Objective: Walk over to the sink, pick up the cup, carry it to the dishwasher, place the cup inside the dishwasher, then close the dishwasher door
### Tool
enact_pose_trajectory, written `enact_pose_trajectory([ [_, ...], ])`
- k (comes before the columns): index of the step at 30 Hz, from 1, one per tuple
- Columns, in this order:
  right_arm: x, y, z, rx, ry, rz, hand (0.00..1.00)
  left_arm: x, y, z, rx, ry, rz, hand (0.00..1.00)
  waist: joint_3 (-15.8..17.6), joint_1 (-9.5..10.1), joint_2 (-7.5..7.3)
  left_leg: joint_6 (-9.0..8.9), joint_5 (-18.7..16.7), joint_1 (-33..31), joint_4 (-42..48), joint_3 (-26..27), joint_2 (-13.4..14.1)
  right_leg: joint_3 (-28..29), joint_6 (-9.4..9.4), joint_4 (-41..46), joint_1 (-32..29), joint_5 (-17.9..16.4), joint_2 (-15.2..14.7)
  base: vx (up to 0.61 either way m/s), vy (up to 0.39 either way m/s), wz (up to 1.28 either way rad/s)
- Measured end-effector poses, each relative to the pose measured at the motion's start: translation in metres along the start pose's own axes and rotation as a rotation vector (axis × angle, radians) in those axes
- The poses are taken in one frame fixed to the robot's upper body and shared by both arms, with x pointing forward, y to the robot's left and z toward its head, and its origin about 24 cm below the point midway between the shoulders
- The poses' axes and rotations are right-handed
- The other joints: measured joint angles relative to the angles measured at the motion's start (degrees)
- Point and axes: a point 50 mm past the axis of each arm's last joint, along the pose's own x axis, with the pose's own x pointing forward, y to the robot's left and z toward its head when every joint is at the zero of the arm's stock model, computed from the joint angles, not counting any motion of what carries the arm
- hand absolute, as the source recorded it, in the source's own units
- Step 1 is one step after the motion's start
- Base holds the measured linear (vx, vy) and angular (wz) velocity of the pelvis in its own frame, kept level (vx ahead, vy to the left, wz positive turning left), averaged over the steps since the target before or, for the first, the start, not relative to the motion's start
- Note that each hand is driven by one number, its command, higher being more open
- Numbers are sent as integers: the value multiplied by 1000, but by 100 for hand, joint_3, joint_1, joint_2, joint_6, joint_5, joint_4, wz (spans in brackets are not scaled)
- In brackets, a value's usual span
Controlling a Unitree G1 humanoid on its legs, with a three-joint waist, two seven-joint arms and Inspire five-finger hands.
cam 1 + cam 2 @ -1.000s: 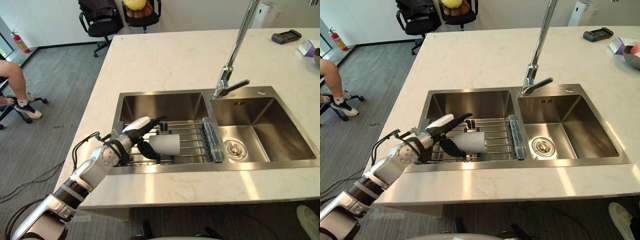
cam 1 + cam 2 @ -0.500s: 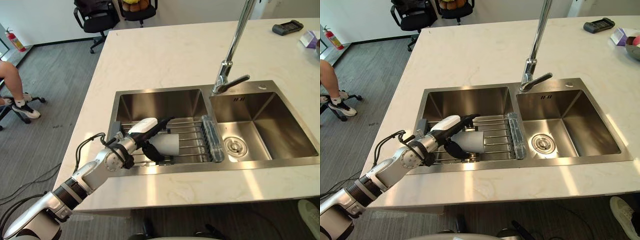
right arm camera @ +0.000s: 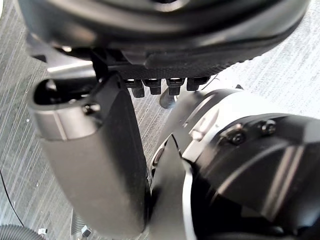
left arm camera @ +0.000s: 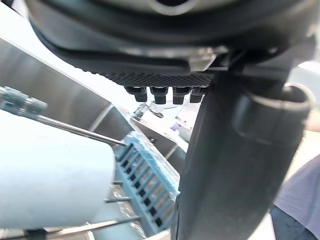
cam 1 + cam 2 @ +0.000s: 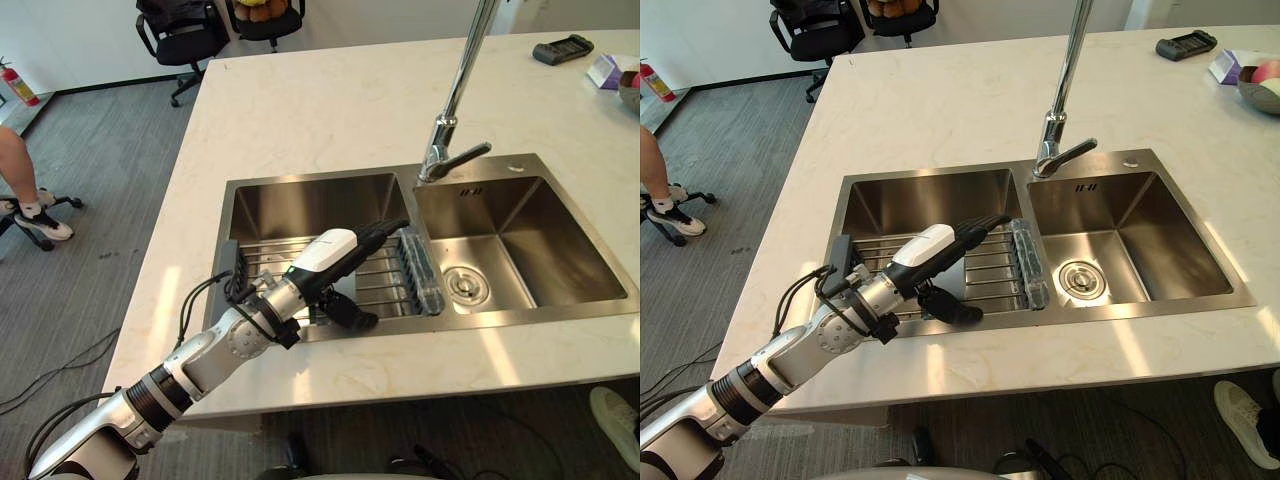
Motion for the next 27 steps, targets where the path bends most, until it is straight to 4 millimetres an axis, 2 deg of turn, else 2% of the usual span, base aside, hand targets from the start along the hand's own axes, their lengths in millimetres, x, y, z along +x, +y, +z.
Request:
enact_pose_trajectory([
  [7,0,-1,3,-8,-8,1,100,-6,-13,-7,-33,93,-90,100,6,11,-6,30,18,19,-2,-126,-61,-149,-56,-49,89,-36,-35,-10,19,10],
  [14,0,1,5,-44,6,-4,100,-11,-16,-11,-52,91,-3,100,12,15,-14,28,17,67,-3,-197,-58,-244,-61,-149,220,-40,-9,10,-9,5],
  [22,1,3,5,-43,9,-3,100,-17,-5,-21,-29,106,121,100,35,26,-41,-6,-9,91,-2,-216,-39,-282,-44,-214,305,-31,28,14,-12,1],
  [27,1,2,6,-35,7,-2,100,-24,5,-38,-1,209,121,100,53,35,-40,-25,-22,111,-3,-217,-26,-288,-39,-242,343,-31,36,0,0,0],
])
